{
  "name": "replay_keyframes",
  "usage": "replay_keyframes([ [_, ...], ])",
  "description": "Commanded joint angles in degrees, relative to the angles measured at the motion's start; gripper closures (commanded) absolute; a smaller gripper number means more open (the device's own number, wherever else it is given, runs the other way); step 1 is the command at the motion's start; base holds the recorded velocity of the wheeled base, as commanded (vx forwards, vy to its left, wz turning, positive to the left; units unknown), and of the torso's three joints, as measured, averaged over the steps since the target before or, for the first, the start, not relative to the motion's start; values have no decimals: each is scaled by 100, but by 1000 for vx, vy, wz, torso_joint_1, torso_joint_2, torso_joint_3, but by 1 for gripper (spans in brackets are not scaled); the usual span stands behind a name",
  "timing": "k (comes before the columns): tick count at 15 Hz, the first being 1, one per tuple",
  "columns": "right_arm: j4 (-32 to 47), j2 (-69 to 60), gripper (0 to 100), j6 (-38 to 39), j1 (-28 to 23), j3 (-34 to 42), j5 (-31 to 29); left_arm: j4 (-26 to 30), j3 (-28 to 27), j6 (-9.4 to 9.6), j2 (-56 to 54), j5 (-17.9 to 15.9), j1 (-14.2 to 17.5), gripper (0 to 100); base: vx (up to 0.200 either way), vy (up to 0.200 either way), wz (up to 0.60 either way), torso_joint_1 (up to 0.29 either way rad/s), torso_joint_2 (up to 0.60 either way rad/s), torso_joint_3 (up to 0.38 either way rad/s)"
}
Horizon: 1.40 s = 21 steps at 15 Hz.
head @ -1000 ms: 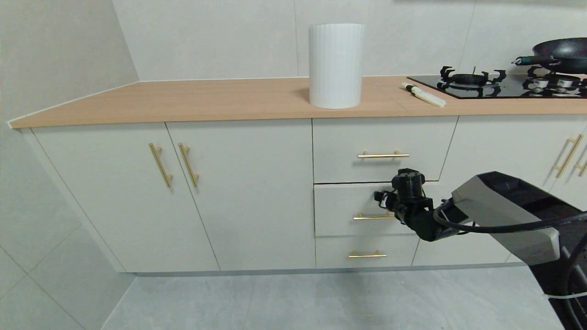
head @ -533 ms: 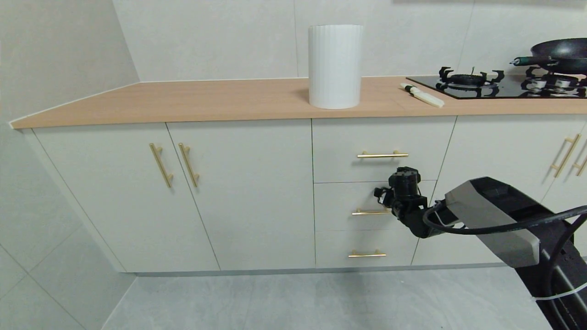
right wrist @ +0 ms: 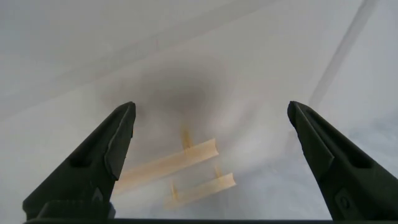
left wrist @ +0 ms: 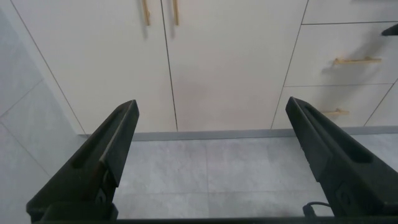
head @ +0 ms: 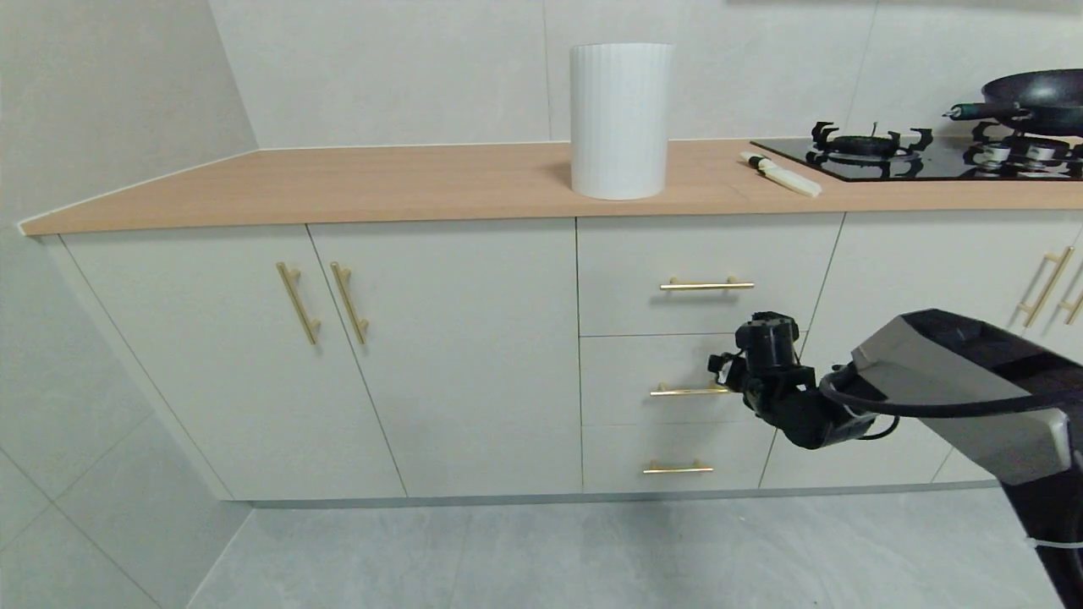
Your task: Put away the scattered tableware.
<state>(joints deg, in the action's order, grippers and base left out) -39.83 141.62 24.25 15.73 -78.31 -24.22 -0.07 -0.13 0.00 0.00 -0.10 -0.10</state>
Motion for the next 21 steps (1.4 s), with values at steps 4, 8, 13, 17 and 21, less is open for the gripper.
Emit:
replay_keyframes([
  [4, -1256, -3132, 0, -403, 247, 3050, -232, -1, -4, 0, 9, 1, 1, 0, 0, 0, 0, 0, 0, 0],
  [8, -1379, -6041, 0, -1370, 247, 4861, -311, -1, -4, 0, 0, 1, 1, 0, 0, 0, 0, 0, 0, 0],
  [13, -570, -9178, 0, -2530, -35, 6012, -540, -1, -4, 0, 9, 1, 1, 0, 0, 0, 0, 0, 0, 0],
  [17, 2251, -11877, 0, -3163, -729, 5880, -504, -1, 5, 0, 0, 1, 1, 0, 0, 0, 0, 0, 0, 0],
  [21, 3315, -13380, 0, -3365, -1344, 5854, -118, -1, 5, 0, 9, 1, 1, 0, 0, 0, 0, 0, 0, 0],
])
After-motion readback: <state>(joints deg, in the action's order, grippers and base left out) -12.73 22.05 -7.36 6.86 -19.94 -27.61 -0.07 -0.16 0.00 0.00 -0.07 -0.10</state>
